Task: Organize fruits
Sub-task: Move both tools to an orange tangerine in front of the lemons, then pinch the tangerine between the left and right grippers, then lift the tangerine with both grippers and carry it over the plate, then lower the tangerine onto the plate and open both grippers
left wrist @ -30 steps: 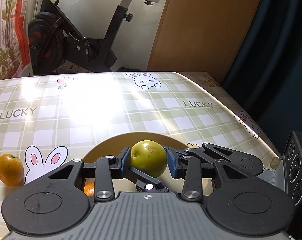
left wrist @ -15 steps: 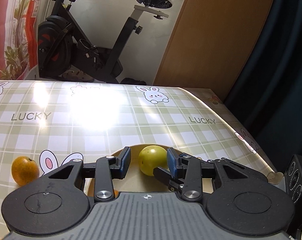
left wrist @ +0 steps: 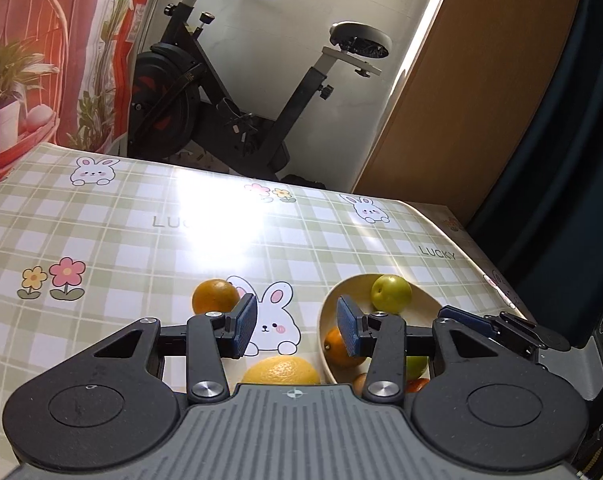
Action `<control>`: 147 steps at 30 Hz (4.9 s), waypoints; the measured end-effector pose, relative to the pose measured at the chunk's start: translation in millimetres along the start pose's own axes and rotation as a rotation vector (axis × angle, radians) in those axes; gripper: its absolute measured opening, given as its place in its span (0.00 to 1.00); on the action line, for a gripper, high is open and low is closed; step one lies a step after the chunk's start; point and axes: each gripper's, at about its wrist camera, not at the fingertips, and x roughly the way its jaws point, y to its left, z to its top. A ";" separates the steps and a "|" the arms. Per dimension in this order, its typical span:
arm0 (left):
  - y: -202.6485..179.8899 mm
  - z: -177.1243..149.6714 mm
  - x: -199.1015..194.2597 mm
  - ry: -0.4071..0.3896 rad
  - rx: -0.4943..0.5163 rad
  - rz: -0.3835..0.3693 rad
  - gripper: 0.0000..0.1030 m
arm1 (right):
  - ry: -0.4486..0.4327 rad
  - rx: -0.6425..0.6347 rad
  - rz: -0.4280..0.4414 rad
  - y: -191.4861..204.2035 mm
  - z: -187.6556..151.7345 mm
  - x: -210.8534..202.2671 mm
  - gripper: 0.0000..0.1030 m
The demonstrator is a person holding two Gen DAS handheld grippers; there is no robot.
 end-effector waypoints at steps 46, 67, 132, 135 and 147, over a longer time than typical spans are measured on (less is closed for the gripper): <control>16.9 -93.8 -19.2 0.121 -0.113 -0.084 0.46 | 0.225 -0.270 0.240 106.8 -60.6 45.3 0.43; 1.4 -104.7 11.0 0.169 -0.114 -0.039 0.36 | 0.216 -0.273 0.225 109.1 -63.1 43.4 0.44; -140.5 -11.3 163.6 0.208 0.176 -0.113 0.36 | 0.079 0.018 -0.103 -60.4 -26.0 28.1 0.44; -140.0 -11.6 159.5 0.202 0.177 -0.117 0.37 | 0.067 0.024 -0.112 -60.4 -26.3 25.4 0.46; -97.9 4.0 83.8 0.085 0.126 -0.128 0.46 | 0.005 0.094 -0.114 -59.9 -26.7 -0.4 0.47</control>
